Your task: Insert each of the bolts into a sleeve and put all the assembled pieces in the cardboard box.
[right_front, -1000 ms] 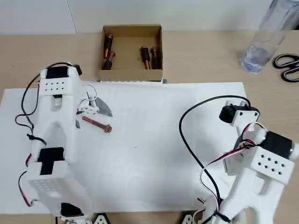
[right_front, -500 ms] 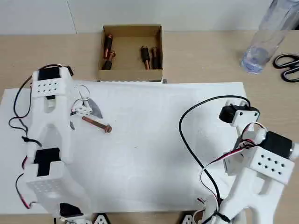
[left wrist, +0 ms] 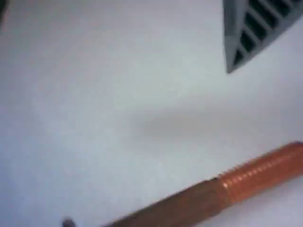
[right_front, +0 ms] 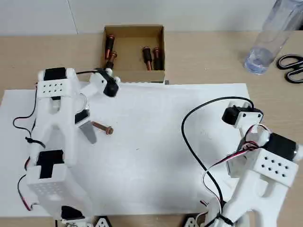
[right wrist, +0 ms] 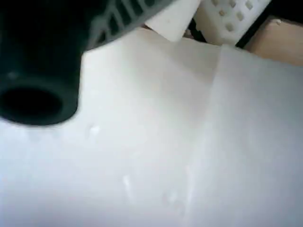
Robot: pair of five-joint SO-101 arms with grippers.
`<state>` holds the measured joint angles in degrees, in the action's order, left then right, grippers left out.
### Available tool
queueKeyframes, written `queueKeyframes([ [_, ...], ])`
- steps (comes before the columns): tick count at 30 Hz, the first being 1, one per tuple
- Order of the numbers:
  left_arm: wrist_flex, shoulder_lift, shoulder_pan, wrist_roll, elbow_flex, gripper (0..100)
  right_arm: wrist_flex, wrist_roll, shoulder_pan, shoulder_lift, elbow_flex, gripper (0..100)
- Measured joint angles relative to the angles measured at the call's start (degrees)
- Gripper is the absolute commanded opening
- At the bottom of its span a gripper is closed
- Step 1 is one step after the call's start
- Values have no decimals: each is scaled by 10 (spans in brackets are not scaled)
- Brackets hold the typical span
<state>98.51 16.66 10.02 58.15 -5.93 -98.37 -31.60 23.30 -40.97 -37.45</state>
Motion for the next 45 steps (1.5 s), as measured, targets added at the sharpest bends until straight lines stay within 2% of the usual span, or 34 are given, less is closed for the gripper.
queueKeyframes([
  [4,-2,0,0,137,-13,209,0,0,0,0,0,4],
  [9,-60,0,-3,186,-14,206,0,0,0,0,0,4],
  [14,-115,0,-8,194,-14,206,0,0,0,0,0,4],
  [22,-122,0,-33,196,3,211,0,0,0,0,0,4],
  [27,-124,0,-44,196,8,281,0,0,0,0,0,4],
  [38,-134,28,-71,196,8,283,0,0,0,0,0,4],
  [45,-171,66,-82,196,8,283,0,0,0,0,0,4],
])
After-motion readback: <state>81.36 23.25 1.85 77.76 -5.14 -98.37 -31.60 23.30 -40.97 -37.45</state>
